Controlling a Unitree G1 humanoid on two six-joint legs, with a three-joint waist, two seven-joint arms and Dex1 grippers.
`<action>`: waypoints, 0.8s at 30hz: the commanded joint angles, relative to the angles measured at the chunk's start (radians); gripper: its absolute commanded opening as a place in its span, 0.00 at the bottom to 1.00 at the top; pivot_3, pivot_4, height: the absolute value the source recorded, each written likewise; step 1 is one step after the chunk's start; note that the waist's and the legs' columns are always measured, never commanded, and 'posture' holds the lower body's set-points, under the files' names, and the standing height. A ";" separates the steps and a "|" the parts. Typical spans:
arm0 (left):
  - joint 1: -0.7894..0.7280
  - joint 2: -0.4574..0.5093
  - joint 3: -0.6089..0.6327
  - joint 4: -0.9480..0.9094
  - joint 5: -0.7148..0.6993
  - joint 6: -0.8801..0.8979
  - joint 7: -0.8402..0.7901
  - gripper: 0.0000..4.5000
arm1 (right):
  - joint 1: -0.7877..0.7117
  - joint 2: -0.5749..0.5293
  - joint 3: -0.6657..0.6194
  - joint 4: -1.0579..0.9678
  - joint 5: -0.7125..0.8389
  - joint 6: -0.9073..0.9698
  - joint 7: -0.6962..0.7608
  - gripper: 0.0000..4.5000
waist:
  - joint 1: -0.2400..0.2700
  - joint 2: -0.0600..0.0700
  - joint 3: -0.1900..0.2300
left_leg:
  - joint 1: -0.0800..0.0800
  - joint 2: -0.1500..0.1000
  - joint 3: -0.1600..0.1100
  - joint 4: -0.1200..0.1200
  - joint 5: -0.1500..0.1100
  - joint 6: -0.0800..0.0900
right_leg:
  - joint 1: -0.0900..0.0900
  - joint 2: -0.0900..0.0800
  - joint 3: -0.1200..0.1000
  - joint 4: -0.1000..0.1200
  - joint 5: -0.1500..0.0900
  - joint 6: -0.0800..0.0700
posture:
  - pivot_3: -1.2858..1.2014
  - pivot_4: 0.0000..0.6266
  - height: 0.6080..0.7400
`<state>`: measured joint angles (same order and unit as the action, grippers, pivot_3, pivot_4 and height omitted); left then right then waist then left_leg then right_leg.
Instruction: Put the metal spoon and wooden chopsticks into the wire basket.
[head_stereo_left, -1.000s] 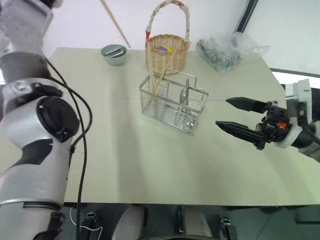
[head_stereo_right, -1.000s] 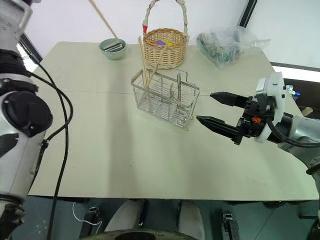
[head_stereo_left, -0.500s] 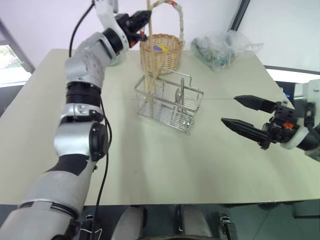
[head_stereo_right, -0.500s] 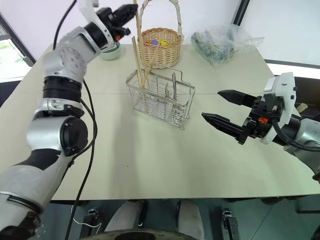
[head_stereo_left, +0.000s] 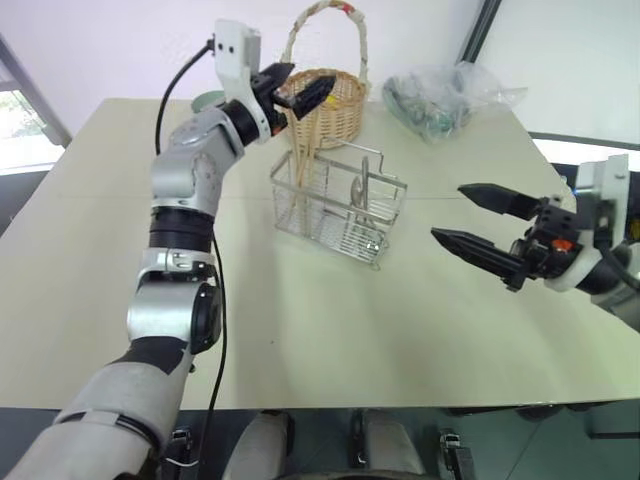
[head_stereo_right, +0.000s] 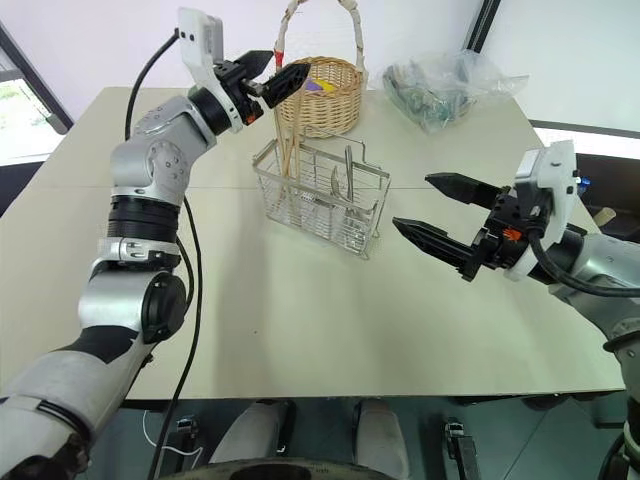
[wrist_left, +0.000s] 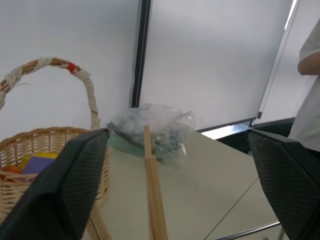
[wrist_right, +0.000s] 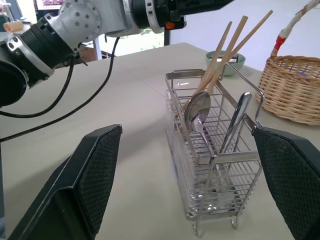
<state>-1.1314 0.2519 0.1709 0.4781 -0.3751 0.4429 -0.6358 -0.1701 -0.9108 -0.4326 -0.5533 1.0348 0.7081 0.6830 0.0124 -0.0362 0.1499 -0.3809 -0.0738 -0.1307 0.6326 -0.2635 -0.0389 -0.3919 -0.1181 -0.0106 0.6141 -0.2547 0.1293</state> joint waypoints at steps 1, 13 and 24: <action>-0.022 0.048 0.020 -0.116 -0.032 0.045 0.013 0.99 | -0.043 0.000 0.007 0.029 -0.021 -0.028 0.026 0.96 | 0.000 0.000 0.000 | 0.000 0.000 0.000 0.000 0.000 0.000 | 0.000 0.000 0.000 0.000 0.000 0.000 | 0.52 0.24 0.53; 0.027 0.697 0.107 -0.400 -0.163 0.254 -0.367 0.99 | -0.176 -0.010 0.065 0.161 -0.087 -0.045 0.151 0.96 | -0.025 0.005 0.001 | 0.004 0.000 0.001 -0.002 0.000 0.000 | 0.002 0.001 0.001 0.000 0.000 0.000 | 0.52 0.24 0.53; 0.548 0.919 0.353 -0.609 -0.176 0.288 -0.432 0.99 | -0.201 0.025 0.124 0.214 -0.151 -0.072 0.219 0.96 | -0.022 0.006 0.002 | 0.005 0.001 0.000 -0.002 0.000 0.001 | 0.003 0.000 0.002 0.000 -0.002 -0.004 | 0.52 0.24 0.53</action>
<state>-0.6037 1.1504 0.4617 -0.0718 -0.5470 0.7322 -1.0694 -0.3611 -0.8840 -0.2991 -0.3393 0.8971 0.6643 0.8847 -0.0100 -0.0301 0.1519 -0.3754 -0.0725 -0.1301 0.6308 -0.2638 -0.0380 -0.3895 -0.1187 -0.0079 0.6142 -0.2569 0.1251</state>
